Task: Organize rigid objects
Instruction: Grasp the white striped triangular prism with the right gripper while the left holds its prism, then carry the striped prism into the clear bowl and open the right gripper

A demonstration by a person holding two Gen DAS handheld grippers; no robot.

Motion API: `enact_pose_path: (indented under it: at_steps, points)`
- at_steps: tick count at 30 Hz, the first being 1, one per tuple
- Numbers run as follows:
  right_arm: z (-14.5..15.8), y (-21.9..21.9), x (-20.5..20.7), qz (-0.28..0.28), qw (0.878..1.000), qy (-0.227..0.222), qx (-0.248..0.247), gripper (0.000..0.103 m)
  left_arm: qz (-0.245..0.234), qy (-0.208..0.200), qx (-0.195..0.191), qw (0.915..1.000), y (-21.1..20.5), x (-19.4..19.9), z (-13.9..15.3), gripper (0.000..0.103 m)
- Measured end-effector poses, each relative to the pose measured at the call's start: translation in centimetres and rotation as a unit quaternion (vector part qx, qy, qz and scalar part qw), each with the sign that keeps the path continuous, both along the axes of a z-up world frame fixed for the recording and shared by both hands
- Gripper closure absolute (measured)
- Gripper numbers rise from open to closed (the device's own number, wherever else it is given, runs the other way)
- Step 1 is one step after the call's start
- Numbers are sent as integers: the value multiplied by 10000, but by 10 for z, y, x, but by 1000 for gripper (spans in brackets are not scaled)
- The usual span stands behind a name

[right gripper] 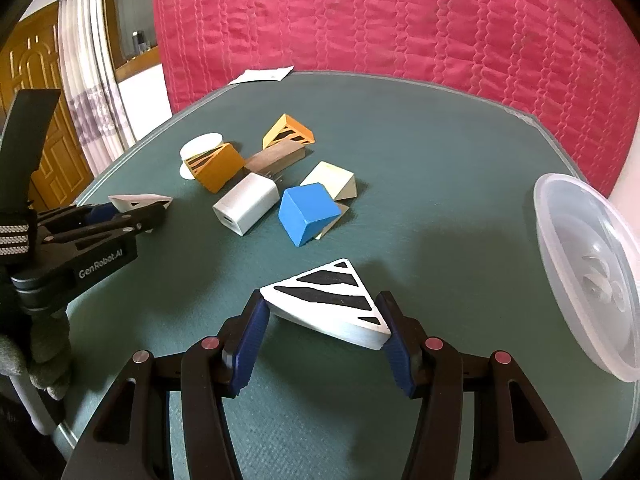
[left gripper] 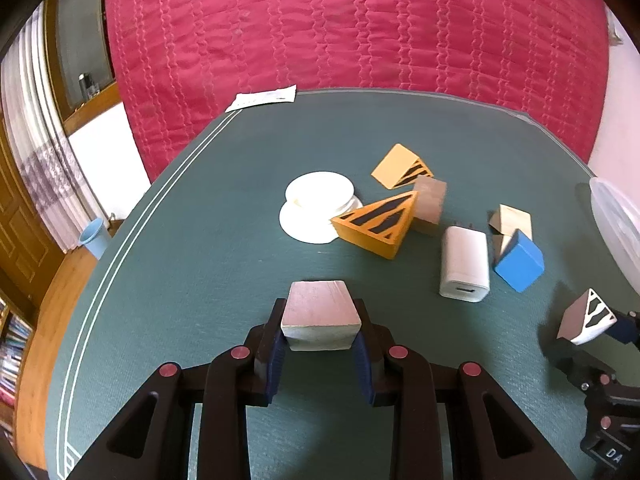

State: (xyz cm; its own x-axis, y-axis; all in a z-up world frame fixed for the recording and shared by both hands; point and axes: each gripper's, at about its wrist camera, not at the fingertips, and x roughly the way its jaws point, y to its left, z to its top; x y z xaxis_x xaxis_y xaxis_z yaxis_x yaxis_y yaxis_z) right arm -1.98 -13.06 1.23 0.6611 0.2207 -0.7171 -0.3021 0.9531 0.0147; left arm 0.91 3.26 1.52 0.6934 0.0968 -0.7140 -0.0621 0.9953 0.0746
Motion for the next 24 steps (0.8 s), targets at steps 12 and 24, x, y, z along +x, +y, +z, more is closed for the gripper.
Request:
enact_pose_path:
  at_steps: [12,24]
  points:
    - [4,-13,-7,-63,9999,-109,19,47,-270,-204,271,9991,-21,-11,5,71]
    - [17,-30,-15,-239,9992,-321,77,47,-612,-370,513,9961,-48,-22,8,71]
